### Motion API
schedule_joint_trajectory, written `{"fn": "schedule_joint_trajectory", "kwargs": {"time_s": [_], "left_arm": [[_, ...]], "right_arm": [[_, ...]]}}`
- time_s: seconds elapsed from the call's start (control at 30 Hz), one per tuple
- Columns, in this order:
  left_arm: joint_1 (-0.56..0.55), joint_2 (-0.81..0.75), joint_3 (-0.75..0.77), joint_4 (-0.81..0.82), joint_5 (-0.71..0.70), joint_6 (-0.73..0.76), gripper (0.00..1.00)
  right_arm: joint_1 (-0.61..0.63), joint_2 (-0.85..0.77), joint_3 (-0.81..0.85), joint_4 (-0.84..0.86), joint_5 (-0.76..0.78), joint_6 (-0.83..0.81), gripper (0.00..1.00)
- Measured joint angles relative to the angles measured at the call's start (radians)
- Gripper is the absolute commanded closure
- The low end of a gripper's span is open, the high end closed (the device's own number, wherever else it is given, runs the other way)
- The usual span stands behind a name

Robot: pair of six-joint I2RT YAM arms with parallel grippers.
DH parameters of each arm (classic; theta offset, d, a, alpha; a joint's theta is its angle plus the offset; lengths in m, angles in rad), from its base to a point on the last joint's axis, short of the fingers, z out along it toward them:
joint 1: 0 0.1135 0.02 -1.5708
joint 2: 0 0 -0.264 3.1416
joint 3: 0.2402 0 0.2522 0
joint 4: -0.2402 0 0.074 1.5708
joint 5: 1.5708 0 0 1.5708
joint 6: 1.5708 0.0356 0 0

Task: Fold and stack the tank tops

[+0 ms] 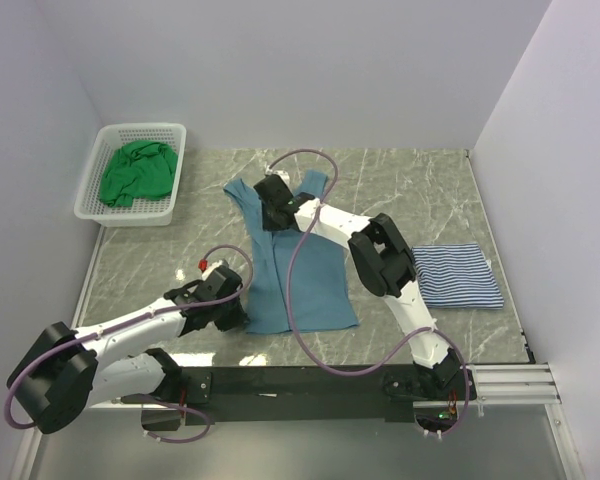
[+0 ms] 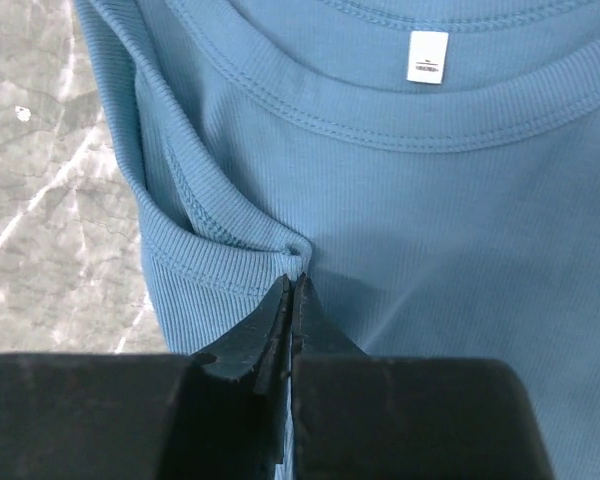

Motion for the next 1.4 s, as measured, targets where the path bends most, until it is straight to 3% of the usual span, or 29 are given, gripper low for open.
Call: {"fn": "schedule_joint_trajectory", "kwargs": {"time_s": [0.5, 0.57, 0.73, 0.77, 0.97, 1.2, 1.27, 1.3, 1.4], "left_arm": [[-0.002, -0.002, 0.005, -0.020, -0.003, 0.001, 0.99], [-0.002, -0.007, 0.004, -0.024, -0.001, 0.001, 0.99], [-0.002, -0.047, 0.004, -0.097, -0.004, -0.003, 0.79], [-0.002, -0.057, 0.014, -0.132, -0.010, -0.005, 0.72], [0.022, -0.065, 0.219, -0.264, -0.061, 0.010, 0.65], [0.266, 0.056, 0.474, -0.245, -0.108, 0.073, 0.60], [0.351, 0.143, 0.550, -0.221, -0.135, 0.094, 0.63], [0.385, 0.198, 0.595, -0.211, -0.146, 0.106, 0.72], [0.458, 0.384, 0.745, -0.175, -0.163, 0.136, 0.80]], "right_arm": [[-0.091, -0.104, -0.207, 0.118, -0.071, 0.071, 1.00], [-0.091, -0.106, -0.214, 0.133, -0.090, 0.071, 0.93], [-0.093, -0.107, -0.216, 0.152, -0.121, 0.068, 0.53], [-0.093, -0.111, -0.221, 0.158, -0.125, 0.066, 0.51], [-0.093, -0.189, -0.254, 0.151, -0.117, 0.051, 0.47], [-0.087, -0.399, -0.391, 0.179, -0.126, 0.074, 0.50], [-0.076, -0.473, -0.470, 0.197, -0.126, 0.089, 0.51], [-0.065, -0.507, -0.510, 0.200, -0.125, 0.098, 0.51], [0.012, -0.585, -0.631, 0.230, -0.115, 0.124, 0.51]]}}
